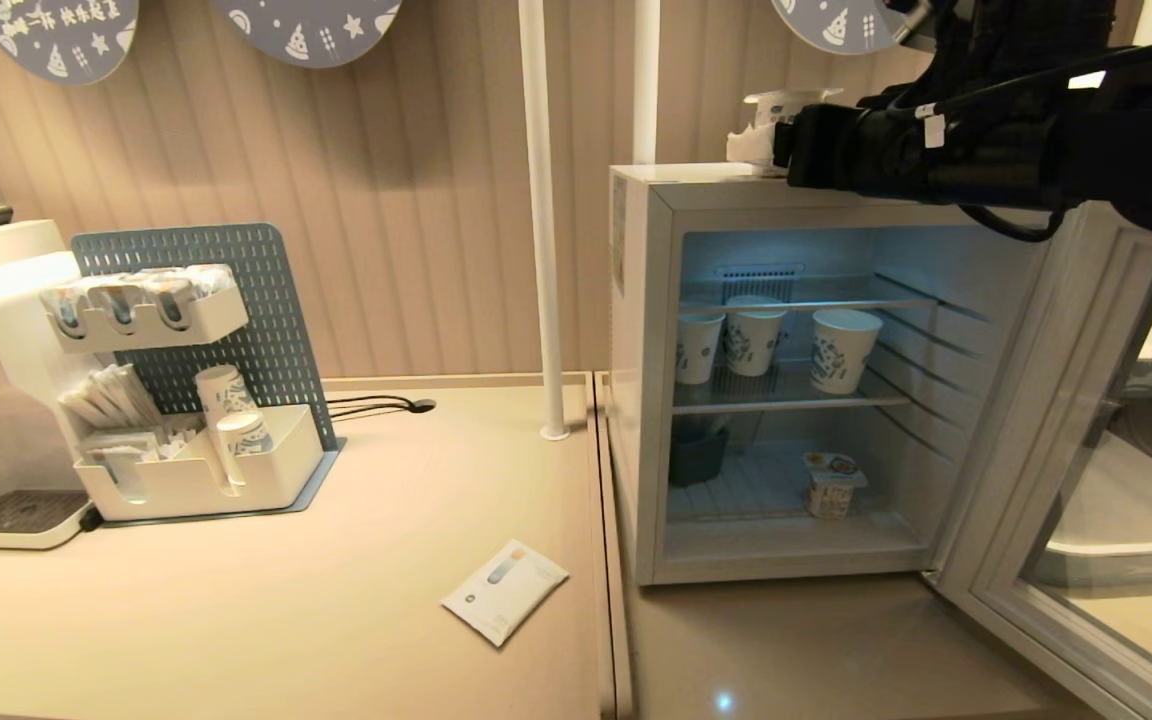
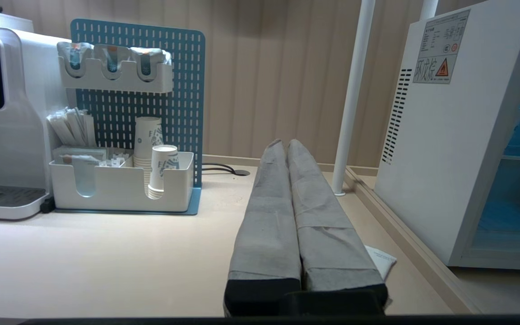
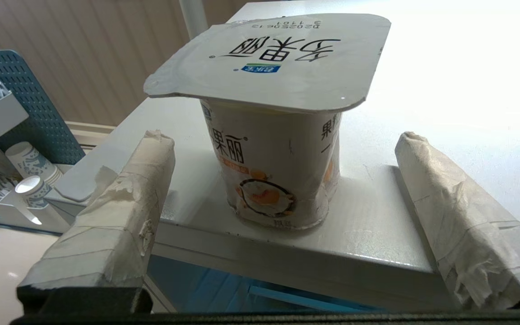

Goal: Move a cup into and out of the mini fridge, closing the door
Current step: Put the yoghurt in the freezer

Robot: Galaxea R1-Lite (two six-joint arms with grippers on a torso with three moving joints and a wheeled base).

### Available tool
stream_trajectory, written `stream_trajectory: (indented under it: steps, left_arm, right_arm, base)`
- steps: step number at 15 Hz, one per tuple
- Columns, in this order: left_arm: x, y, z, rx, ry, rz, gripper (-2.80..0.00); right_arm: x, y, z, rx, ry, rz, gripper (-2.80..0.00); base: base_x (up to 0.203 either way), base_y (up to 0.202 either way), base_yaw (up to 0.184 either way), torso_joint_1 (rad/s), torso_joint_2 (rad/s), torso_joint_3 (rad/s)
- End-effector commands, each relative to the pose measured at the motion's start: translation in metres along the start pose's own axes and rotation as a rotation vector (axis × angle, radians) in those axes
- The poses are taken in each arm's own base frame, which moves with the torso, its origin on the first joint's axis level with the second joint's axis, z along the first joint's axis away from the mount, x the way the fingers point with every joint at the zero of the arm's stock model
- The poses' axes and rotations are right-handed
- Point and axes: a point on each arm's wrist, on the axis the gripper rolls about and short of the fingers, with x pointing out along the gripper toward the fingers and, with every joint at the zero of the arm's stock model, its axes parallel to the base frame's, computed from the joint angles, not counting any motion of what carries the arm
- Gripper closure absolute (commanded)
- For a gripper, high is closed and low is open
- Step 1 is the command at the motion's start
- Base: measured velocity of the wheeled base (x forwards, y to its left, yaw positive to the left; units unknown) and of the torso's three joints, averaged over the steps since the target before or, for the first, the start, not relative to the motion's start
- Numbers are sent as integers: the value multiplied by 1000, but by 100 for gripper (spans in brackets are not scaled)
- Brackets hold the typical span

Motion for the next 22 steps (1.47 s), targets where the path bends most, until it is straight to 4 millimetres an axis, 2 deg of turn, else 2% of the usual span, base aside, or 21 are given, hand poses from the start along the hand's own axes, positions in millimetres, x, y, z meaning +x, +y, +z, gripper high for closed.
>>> stream_trajectory:
  steps: [1,7,9,22]
  left_arm:
    - [1,1,-11,0,39,5,0]
    - [1,1,-11,-2,39,5,0]
    - [1,1,-11,-2,39,6,0]
    - [1,1,-11,-5,39,6,0]
  right_arm:
    - [9,-1,-4,1,13,-6,-280]
    - [14,-6,-3,-4,14,-30,-280]
    - [19,-8,-4,-11,8,-109,-280]
    - [6,-7,0,-4,7,-105,-280]
  base:
    - [0,0,0,0,0,0]
    - [0,0,0,0,0,0]
    - [0,0,0,0,0,0]
    - [0,0,0,0,0,0]
